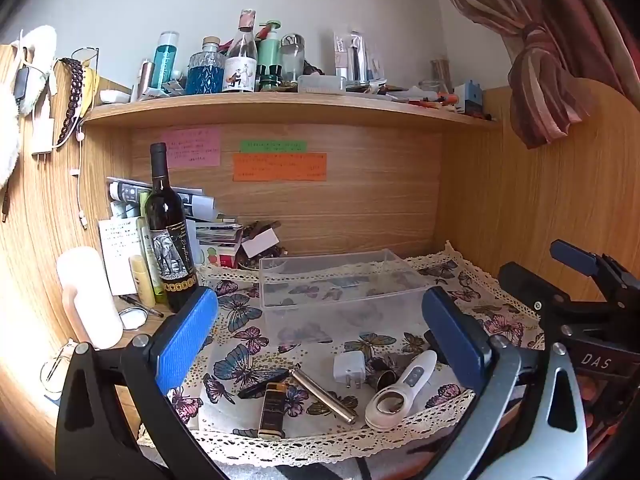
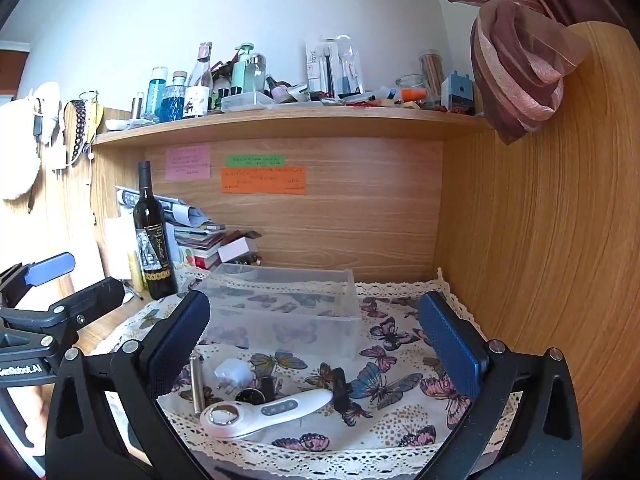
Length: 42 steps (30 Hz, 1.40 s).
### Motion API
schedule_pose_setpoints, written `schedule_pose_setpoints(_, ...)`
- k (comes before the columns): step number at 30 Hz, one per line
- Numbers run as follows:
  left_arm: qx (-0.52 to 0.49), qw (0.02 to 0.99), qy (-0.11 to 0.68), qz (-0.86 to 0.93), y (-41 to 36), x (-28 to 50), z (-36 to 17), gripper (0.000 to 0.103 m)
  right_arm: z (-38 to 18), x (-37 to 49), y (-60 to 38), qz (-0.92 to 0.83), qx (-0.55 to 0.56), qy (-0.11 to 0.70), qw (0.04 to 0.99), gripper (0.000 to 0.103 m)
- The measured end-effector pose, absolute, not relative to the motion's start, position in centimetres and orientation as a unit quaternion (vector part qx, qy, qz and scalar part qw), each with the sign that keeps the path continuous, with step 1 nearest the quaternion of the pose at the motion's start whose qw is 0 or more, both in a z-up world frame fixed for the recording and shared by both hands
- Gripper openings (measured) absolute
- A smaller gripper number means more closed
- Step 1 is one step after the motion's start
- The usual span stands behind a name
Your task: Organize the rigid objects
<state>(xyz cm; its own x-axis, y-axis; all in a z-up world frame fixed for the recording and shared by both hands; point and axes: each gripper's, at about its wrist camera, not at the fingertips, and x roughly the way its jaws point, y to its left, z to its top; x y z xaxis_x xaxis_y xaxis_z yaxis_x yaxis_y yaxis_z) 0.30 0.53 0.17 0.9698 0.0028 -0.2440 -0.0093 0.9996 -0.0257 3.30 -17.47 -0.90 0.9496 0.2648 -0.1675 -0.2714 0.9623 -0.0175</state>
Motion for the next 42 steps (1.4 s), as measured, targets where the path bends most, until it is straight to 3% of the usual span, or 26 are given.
schedule_pose_setpoints(42,-0.023,0.993,0.114,0.005,0.85,0.16,0.41,0.103,-0.78,2.91,-17.26,0.145,-0.009,0.074,0.987,0.103)
